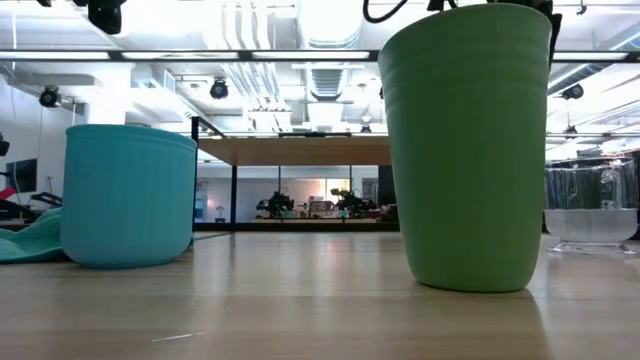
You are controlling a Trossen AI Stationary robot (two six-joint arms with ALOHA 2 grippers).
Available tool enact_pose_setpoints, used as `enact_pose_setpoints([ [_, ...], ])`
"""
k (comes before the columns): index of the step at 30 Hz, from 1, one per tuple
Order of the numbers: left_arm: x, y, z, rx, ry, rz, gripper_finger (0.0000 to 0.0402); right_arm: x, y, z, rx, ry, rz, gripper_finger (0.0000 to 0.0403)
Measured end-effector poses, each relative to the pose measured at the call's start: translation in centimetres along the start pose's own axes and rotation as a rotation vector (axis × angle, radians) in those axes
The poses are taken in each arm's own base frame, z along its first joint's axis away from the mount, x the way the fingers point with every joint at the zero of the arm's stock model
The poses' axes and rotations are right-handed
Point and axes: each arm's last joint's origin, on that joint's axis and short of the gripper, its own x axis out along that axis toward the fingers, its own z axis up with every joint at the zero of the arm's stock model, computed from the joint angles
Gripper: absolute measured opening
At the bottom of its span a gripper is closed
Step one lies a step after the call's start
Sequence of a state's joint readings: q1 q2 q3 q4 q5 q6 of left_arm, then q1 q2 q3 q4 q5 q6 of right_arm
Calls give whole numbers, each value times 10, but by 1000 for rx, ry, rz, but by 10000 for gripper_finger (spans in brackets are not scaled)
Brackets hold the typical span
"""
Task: Stack small to large cups/mugs on shelf
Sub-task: Put the transparent mug on the shelf
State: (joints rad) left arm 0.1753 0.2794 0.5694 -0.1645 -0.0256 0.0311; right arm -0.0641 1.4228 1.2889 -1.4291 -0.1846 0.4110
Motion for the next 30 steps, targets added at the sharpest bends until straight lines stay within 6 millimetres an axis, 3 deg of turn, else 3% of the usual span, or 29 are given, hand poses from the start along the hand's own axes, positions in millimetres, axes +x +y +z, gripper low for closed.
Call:
enact_pose_setpoints([
  [13,1,0,0,1,8,0,57,41,14,-17,-56,103,-39,144],
  [22,3,0,-1,1,12,0,57,74,9,-18,-3,88,-39,144],
  [30,2,0,5,-1,-36,1,57,88,4,-22,1,109,-57,144],
])
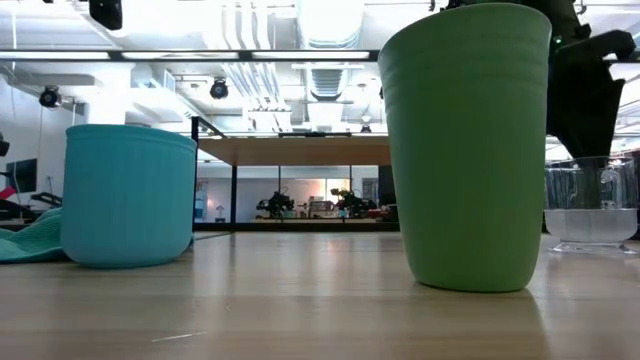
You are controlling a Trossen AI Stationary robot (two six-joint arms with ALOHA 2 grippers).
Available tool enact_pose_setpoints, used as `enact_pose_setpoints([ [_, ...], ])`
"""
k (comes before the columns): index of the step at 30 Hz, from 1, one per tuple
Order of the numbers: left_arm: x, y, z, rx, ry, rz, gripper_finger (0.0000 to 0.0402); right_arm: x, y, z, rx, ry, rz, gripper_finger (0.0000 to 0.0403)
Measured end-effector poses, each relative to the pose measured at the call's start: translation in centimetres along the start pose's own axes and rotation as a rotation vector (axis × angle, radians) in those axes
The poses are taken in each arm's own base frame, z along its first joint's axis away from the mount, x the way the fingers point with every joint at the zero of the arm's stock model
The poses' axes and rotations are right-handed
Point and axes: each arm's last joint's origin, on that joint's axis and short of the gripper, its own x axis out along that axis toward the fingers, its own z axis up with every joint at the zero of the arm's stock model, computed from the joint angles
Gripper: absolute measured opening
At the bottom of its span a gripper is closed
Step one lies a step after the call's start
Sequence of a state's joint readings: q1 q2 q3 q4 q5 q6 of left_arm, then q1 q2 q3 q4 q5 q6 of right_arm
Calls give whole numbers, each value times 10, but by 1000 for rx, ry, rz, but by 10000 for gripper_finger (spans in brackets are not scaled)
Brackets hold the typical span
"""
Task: Stack small to large cups/mugs on shelf
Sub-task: Put the transparent mug on the shelf
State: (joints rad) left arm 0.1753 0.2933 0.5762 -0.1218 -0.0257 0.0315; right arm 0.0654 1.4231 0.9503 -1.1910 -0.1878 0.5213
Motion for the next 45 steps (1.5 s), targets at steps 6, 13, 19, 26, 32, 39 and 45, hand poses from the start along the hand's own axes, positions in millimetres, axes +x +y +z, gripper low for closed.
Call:
enact_pose_setpoints([
  [6,0,0,1,-1,-9,1,57,6,0,2,-6,-25,8,141],
  [13,2,0,0,-2,1,0,57,6,1,4,-16,-51,21,103],
  [19,2,0,4,-2,-9,1,57,10,-2,4,-11,-64,-30,49],
  [26,1,0,9,-3,-57,2,57,-7,5,10,0,-118,2,10],
  [32,1,0,10,-4,-64,3,57,-65,24,21,15,-289,109,9],
  [39,4,0,12,-4,-90,4,57,-150,32,24,23,-684,32,9],
  [45,12,0,16,-57,-118,1,57,-196,15,21,78,-852,-47,9],
])
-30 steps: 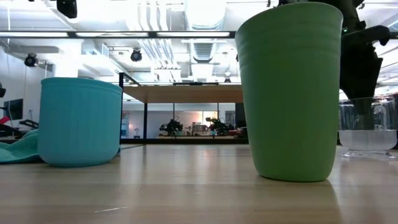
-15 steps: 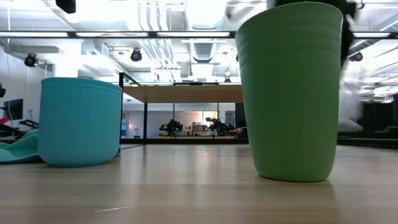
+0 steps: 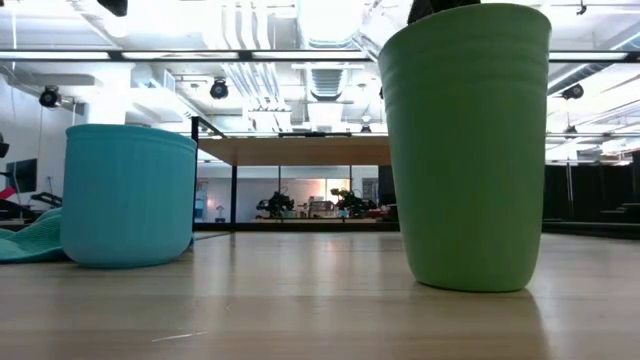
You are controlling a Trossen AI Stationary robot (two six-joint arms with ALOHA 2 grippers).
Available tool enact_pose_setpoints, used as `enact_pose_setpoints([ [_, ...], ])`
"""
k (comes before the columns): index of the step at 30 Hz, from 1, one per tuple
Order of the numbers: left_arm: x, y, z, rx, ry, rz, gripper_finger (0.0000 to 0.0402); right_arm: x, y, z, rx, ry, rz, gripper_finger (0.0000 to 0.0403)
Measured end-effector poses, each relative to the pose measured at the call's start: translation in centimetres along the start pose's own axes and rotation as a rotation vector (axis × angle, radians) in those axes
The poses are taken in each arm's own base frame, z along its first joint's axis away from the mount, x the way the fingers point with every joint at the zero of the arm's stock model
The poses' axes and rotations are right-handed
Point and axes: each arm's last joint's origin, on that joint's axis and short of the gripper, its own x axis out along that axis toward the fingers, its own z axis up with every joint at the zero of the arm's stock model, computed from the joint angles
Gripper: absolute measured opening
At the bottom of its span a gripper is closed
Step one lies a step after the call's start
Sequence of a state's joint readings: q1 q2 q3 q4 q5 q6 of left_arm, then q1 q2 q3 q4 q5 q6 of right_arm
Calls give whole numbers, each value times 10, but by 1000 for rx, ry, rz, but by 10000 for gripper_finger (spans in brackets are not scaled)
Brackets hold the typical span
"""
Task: Stack small to large cups/mugs on shelf
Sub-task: Put the transparent mug on the shelf
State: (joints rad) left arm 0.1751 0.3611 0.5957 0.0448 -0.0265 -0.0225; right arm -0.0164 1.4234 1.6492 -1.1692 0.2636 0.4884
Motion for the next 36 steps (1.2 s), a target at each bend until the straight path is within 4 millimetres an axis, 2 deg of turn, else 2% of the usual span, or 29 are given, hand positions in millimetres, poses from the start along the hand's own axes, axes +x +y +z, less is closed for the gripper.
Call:
enact_pose_setpoints([
  [4,5,0,-3,-100,27,2,57,-8,-20,4,11,52,-73,9],
  [8,13,0,-8,-97,63,4,57,-9,-38,3,2,131,-139,9],
  [12,21,0,-14,-43,105,4,57,-6,-49,7,-55,148,-127,9],
  [16,28,0,-14,-34,124,5,57,6,-57,12,-148,204,-145,9],
  [22,40,-1,5,53,98,-2,57,39,-68,21,-287,309,-156,9],
  [27,52,-2,12,61,118,-6,57,62,-77,32,-322,364,-171,9],
  [32,59,-2,17,75,118,-7,57,67,-77,53,-388,348,-164,8],
  [36,64,-2,17,182,127,-14,57,62,-78,67,-415,384,-163,8],
])
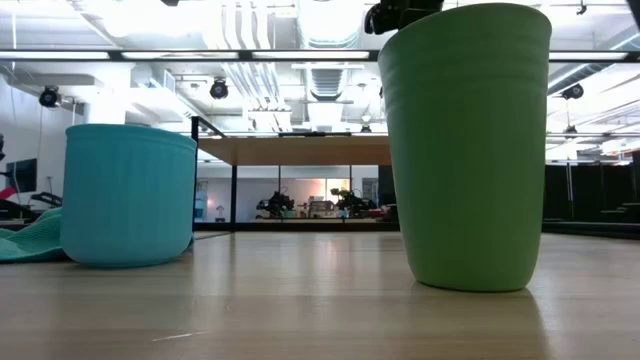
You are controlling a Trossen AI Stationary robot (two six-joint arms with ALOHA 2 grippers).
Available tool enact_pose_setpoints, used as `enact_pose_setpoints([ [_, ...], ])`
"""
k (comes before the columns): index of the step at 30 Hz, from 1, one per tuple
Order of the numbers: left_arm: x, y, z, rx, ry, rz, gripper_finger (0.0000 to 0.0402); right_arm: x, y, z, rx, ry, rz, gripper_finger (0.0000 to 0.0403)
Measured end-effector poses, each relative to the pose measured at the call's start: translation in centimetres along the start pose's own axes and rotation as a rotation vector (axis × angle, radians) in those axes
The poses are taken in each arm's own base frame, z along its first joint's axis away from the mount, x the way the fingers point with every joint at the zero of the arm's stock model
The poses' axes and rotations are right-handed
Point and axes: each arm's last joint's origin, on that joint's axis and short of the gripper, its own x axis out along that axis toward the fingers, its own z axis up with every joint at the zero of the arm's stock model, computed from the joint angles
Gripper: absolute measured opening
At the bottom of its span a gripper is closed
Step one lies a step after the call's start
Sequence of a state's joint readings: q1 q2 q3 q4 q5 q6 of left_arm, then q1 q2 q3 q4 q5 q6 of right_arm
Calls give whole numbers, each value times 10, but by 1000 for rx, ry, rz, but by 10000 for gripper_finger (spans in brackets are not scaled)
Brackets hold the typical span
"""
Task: Stack small to large cups/mugs on shelf
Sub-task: Put the transparent mug on the shelf
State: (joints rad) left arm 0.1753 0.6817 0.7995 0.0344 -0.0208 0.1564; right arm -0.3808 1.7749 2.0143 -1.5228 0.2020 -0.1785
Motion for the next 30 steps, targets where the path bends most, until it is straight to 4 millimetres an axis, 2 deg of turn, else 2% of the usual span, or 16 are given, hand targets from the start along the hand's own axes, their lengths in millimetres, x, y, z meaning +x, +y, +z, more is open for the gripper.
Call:
enact_pose_setpoints([
  [4,3,1,3,45,-2,22,57,-1,-6,11,1,4,4,8],
  [7,5,3,5,36,8,72,57,2,-8,17,-27,-11,86,8],
  [11,8,3,4,35,23,90,57,16,-9,21,-28,23,95,8],
  [17,7,3,2,36,49,86,57,24,-14,20,-29,51,96,8],
  [25,5,2,-1,39,81,81,57,22,-24,16,19,49,85,8],
  [30,6,2,-2,39,88,79,57,24,-23,16,15,58,90,8],
])
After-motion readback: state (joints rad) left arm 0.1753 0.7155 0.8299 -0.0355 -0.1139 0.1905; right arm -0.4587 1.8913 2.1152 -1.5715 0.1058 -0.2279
